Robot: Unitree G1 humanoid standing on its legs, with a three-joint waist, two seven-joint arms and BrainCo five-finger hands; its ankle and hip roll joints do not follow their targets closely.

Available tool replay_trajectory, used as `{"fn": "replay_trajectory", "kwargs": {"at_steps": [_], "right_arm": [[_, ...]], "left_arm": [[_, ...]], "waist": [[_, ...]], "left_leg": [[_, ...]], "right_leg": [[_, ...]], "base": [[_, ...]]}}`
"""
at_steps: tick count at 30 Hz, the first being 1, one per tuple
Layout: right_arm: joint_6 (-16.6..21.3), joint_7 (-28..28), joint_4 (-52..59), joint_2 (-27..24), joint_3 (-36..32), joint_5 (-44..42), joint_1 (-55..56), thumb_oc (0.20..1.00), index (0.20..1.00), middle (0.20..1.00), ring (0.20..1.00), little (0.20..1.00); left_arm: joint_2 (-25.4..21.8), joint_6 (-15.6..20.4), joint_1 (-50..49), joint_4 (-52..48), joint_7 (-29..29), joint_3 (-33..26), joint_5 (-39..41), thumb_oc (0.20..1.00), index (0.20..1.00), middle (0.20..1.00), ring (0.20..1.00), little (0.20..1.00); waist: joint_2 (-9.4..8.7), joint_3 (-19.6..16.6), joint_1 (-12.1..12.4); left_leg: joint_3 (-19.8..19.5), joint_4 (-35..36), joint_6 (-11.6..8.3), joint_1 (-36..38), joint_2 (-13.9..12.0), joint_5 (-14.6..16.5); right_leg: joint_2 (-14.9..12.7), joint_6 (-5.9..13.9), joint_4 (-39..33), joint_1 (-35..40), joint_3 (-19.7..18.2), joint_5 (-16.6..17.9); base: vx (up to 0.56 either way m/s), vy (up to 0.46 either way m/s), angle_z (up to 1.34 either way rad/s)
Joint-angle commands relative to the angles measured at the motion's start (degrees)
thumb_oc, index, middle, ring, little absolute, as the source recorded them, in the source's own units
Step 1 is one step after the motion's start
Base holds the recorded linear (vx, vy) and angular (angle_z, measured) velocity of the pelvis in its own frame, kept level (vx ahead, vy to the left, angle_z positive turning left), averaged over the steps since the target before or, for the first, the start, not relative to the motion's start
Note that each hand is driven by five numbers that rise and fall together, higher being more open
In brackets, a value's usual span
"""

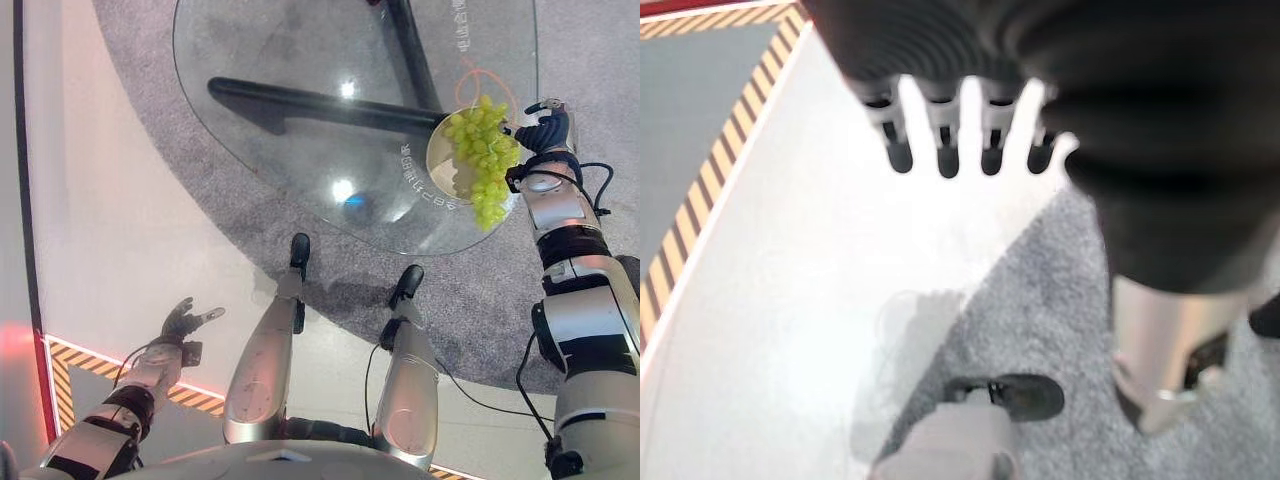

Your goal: Pick up fruits into the plate

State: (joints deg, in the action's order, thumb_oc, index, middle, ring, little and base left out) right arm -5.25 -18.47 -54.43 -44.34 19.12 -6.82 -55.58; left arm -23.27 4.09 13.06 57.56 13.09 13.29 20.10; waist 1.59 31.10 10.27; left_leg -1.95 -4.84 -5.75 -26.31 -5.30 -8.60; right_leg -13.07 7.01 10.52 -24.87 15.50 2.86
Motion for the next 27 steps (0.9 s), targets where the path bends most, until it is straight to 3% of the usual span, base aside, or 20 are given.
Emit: {"fn": "replay_trajectory", "kwargs": {"at_steps": [1, 10, 16, 18, 21, 23, 24, 27], "right_arm": [[0.4, -1.7, -0.8, -4.5, 3.5, -0.9, -2.5, 1.0, 1.0, 1.0, 1.0, 1.0], [4.6, -1.7, -2.0, -1.5, 0.2, -1.7, 1.1, 1.0, 1.0, 1.0, 1.0, 1.0], [6.4, -1.0, -0.1, 2.9, -4.6, -8.1, 8.0, 1.0, 1.0, 1.0, 1.0, 1.0], [8.1, -1.5, 1.6, 8.6, -7.4, -10.5, 16.1, 1.0, 1.0, 1.0, 1.0, 1.0], [9.2, -0.4, 3.0, 13.3, -8.3, -12.0, 23.7, 1.0, 1.0, 1.0, 1.0, 1.0], [9.4, 1.1, 3.0, 14.5, -8.5, -10.4, 25.6, 1.0, 1.0, 1.0, 1.0, 1.0], [11.1, 2.0, 2.5, 16.2, -7.7, -8.6, 30.1, 1.0, 1.0, 1.0, 1.0, 1.0], [11.1, 5.3, 1.1, 18.7, -7.4, -7.8, 38.3, 1.0, 1.0, 1.0, 1.0, 1.0]], "left_arm": [[0.0, 1.5, -4.0, -0.4, -0.3, 2.0, -0.8, 1.0, 1.0, 1.0, 1.0, 1.0], [0.3, 2.3, -2.2, -0.4, -1.4, 1.5, 1.1, 1.0, 1.0, 1.0, 1.0, 1.0], [0.7, 0.9, -0.9, 0.9, -0.4, 0.0, -1.1, 1.0, 1.0, 1.0, 1.0, 1.0], [2.0, 1.2, -1.5, 3.2, 0.3, -0.3, -3.6, 1.0, 1.0, 1.0, 1.0, 1.0], [2.8, 1.2, -2.3, 5.1, 1.1, -0.4, -7.1, 1.0, 1.0, 1.0, 1.0, 1.0], [2.9, 1.0, -2.7, 5.7, 1.2, -0.2, -7.7, 1.0, 1.0, 1.0, 1.0, 1.0], [3.3, 0.7, -3.1, 7.5, 1.0, -0.2, -8.2, 1.0, 1.0, 1.0, 1.0, 1.0], [3.9, 0.0, -4.9, 10.4, 1.1, -1.2, -11.8, 1.0, 1.0, 1.0, 1.0, 1.0]], "waist": [[2.92, -1.3, -0.7], [2.4, -1.3, -1.6], [1.04, -1.6, -2.7], [-0.19, -5.4, -3.9], [-1.32, -8.7, -5.0], [-1.63, -9.6, -5.3], [-2.03, -11.5, -5.8], [-2.86, -15.5, -7.0]], "left_leg": [[0.9, -6.2, 4.22, -2.1, 7.3, 8.2], [2.5, -4.4, 4.05, 5.1, 6.3, 9.2], [4.0, -0.6, 3.27, 13.0, 4.6, 8.9], [4.4, 3.1, 2.4, 17.5, 3.1, 8.5], [5.2, 5.2, 1.92, 20.5, 2.3, 8.0], [5.2, 5.5, 1.91, 21.2, 2.3, 7.9], [5.5, 5.9, 1.95, 22.5, 2.2, 8.2], [6.8, 6.3, 2.18, 25.5, 1.7, 9.2]], "right_leg": [[5.1, -4.01, 7.9, -2.4, 1.4, -7.8], [4.9, -3.52, 5.4, 4.5, 1.3, -7.6], [4.7, -2.68, 1.1, 12.5, 1.0, -6.3], [5.0, -2.08, -2.1, 17.1, 0.7, -5.8], [5.2, -1.64, -4.4, 20.4, 0.7, -5.3], [5.2, -1.56, -4.8, 21.1, 0.6, -5.2], [5.1, -1.37, -5.8, 22.4, 0.4, -5.0], [4.9, -0.92, -7.8, 25.2, 0.0, -4.7]], "base": [[-0.01, 0.035, 0.04], [-0.03, 0.033, 0.0], [-0.03, 0.021, -0.02], [0.09, 0.019, -0.08], [0.07, 0.016, -0.07], [0.06, 0.014, -0.13], [0.08, 0.014, -0.14], [0.09, 0.004, -0.11]]}}
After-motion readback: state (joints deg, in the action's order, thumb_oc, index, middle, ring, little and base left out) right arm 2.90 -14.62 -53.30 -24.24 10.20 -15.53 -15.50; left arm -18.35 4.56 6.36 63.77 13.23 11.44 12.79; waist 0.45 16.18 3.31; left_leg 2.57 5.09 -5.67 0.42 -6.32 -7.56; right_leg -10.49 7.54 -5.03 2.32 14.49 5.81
